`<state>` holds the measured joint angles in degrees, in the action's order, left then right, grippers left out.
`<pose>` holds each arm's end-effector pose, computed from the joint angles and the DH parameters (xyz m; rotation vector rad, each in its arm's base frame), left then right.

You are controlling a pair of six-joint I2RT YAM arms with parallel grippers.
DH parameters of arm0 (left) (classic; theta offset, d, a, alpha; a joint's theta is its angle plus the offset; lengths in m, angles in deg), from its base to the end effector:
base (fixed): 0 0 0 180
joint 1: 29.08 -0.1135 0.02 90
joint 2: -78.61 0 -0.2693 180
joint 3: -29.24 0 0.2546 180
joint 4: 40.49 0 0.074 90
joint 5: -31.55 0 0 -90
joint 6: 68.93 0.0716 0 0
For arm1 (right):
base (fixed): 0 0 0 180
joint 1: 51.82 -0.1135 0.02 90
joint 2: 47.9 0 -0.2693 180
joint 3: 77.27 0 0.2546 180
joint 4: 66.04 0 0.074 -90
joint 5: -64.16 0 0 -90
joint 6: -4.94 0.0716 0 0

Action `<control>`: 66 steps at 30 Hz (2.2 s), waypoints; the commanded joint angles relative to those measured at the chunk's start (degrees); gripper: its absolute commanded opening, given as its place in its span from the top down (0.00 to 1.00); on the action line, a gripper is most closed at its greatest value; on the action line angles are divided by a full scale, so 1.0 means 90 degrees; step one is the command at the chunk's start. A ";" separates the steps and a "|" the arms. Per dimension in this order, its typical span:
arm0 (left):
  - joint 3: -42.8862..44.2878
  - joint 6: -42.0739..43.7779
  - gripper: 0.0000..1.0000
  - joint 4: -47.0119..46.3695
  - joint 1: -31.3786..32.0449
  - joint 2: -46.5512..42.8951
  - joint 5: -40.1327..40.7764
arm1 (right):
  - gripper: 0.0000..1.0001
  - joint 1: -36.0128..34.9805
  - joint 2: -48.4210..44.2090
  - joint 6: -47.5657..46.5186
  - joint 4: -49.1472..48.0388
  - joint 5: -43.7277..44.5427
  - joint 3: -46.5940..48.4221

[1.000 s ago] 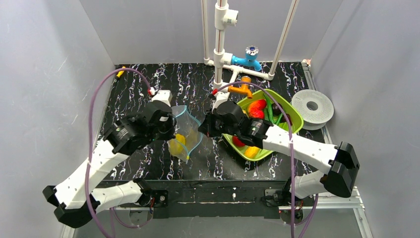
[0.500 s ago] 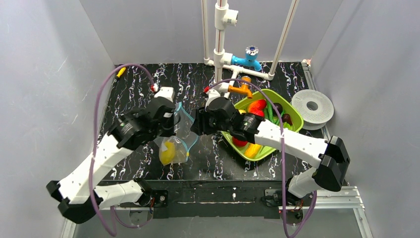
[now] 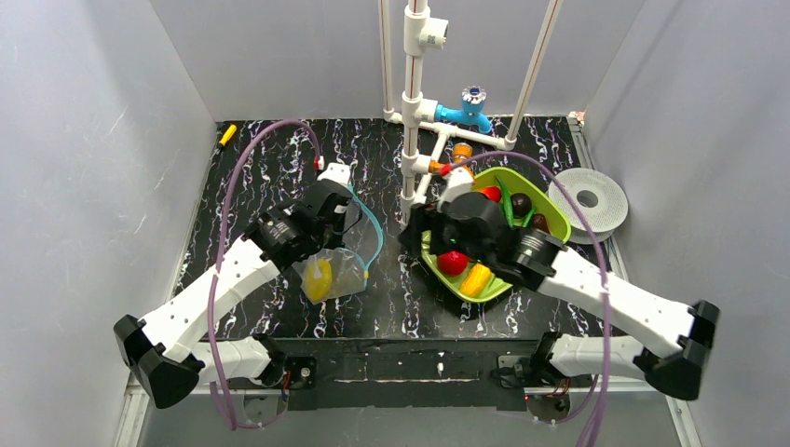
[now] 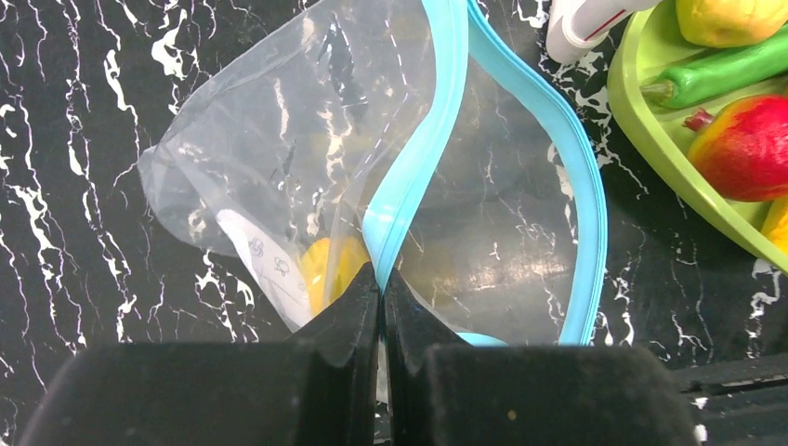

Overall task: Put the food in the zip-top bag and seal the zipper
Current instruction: Adjust the zipper food storage bag at the center of the board, then pick up the fake fruit from the bin.

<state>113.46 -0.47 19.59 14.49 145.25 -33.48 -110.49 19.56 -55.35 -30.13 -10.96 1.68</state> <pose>0.2080 -0.1562 0.3438 0.2120 2.2222 -0.1114 0.1700 0.2438 0.3537 -0.3458 2.0290 0.7289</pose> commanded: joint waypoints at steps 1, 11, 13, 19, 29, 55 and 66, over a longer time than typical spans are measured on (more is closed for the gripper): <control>-0.0450 0.0486 1.00 -0.0722 -0.0063 -0.0198 0.0203 | 0.12 0.0129 -0.1015 0.0107 0.0796 0.1437 -0.0644; -0.1082 0.0625 1.00 -0.1031 -0.0123 -0.0513 0.0187 | 0.02 0.1824 -0.1976 0.1501 0.1028 0.1072 -0.2106; -0.1154 0.0625 1.00 -0.1092 -0.0124 -0.0559 0.0088 | 0.02 0.2259 -0.1596 0.1568 0.1234 0.0684 -0.1980; -0.0786 0.0861 1.00 -0.1156 -0.0124 -0.0285 -0.0025 | 0.02 0.2890 -0.0404 0.0964 0.1815 0.1064 -0.1038; -0.0257 0.1094 1.00 -0.0845 -0.0120 0.0020 -0.0580 | 0.02 0.4327 0.0257 0.0667 -0.0174 -0.1019 -0.1594; -0.1532 0.1280 1.00 -0.1738 -0.0122 -0.1040 -0.0081 | 0.12 0.5140 0.2120 0.1054 -0.0939 -0.1818 -0.0997; -0.1555 0.1337 1.00 -0.1783 -0.0117 -0.1078 -0.0106 | 0.09 0.5179 0.2844 0.1091 -0.1075 -0.1687 -0.0784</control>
<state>99.91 11.21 4.43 13.77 136.90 -35.12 -64.22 43.67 -45.99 -37.98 -26.88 -7.78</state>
